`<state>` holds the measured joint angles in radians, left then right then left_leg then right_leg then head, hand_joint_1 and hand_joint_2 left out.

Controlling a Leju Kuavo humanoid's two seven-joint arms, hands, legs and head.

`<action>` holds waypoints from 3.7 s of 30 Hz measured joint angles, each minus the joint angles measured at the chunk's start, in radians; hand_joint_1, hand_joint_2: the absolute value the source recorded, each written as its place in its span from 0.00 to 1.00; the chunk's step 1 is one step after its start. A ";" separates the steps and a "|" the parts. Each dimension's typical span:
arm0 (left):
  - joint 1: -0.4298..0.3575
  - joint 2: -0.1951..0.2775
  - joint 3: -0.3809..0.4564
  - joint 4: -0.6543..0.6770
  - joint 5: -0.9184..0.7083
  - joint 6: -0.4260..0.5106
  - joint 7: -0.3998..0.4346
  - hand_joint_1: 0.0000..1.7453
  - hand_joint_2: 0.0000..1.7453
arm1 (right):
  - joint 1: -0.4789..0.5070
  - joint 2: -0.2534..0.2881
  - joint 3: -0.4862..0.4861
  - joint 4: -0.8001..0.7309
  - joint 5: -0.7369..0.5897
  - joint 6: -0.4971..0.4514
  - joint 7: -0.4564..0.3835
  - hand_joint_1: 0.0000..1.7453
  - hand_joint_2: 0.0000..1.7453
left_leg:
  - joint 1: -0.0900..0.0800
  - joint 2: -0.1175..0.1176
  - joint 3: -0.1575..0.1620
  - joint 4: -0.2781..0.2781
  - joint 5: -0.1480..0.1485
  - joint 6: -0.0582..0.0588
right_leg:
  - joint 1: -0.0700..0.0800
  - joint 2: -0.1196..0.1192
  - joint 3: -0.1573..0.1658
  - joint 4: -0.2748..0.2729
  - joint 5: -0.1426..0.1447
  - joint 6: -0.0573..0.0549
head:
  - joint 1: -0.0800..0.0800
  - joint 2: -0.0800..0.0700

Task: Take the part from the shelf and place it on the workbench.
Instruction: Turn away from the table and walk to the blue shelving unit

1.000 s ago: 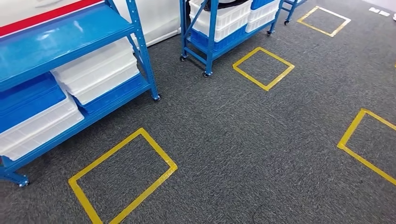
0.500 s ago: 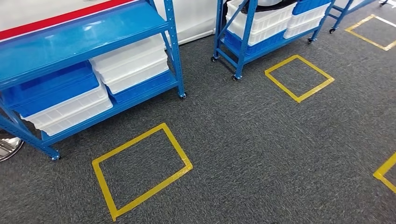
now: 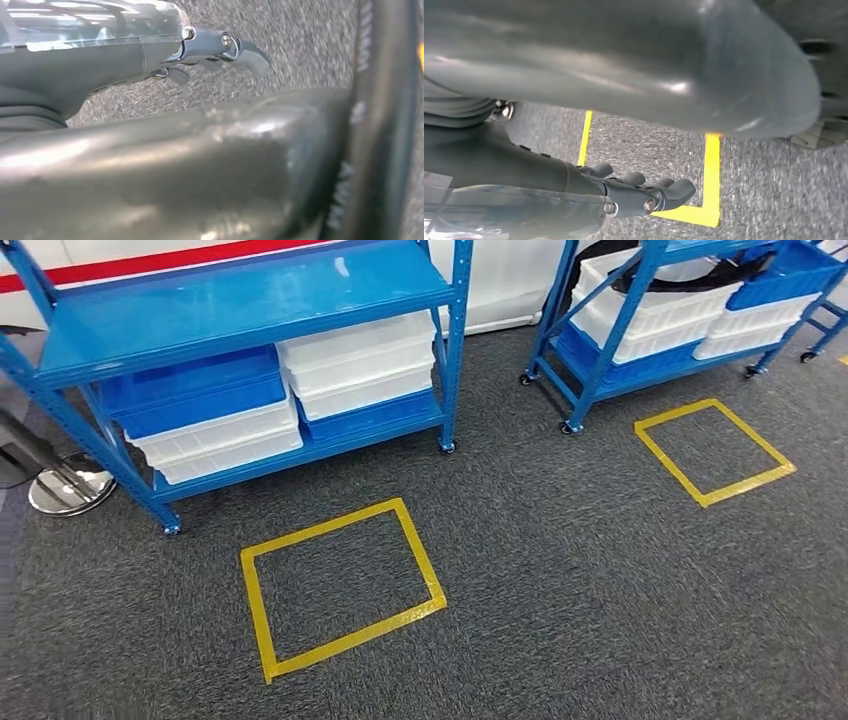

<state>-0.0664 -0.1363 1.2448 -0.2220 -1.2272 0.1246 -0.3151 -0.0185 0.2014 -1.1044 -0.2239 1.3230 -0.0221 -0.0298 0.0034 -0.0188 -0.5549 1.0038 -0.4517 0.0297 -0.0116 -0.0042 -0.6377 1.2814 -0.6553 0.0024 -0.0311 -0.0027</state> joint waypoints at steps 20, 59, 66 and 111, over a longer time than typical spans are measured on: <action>0.007 -0.003 0.002 0.000 0.013 -0.016 -0.023 0.00 0.00 | -0.001 0.001 -0.001 0.001 -0.001 0.000 0.001 0.00 0.00 | 0.004 0.036 -0.027 0.076 -0.026 -0.052 | 0.003 -0.079 0.106 -0.259 0.150 -0.032 | 0.000 0.000; 0.008 -0.002 0.003 0.000 0.005 -0.031 -0.028 0.00 0.00 | -0.006 0.000 -0.017 0.001 -0.005 0.002 -0.006 0.00 0.00 | 0.007 0.017 0.027 -0.019 -0.004 -0.004 | 0.003 -0.002 0.043 -0.120 0.076 0.006 | 0.000 0.000; 0.010 -0.003 0.003 0.000 0.005 -0.031 -0.025 0.00 0.00 | -0.001 0.000 -0.019 0.001 -0.002 0.002 -0.003 0.00 0.00 | 0.003 0.008 0.062 -0.012 -0.042 -0.015 | -0.004 0.002 0.027 -0.193 0.196 0.005 | 0.000 0.000; 0.015 -0.008 0.008 -0.001 0.002 -0.030 -0.026 0.00 0.00 | 0.003 0.000 -0.026 0.003 0.010 0.004 0.002 0.00 0.00 | 0.002 0.015 -0.069 0.139 -0.060 -0.042 | 0.003 0.003 0.141 -0.253 0.123 -0.038 | 0.000 0.000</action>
<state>-0.0516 -0.1445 1.2526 -0.2228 -1.2253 0.0950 -0.3414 -0.0154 0.2019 -1.1304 -0.2207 1.3326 -0.0178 -0.0281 0.0052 -0.0035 -0.6235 1.1433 -0.5120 -0.0122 -0.0081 -0.0013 -0.4967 1.0280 -0.5320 -0.0356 -0.0311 -0.0027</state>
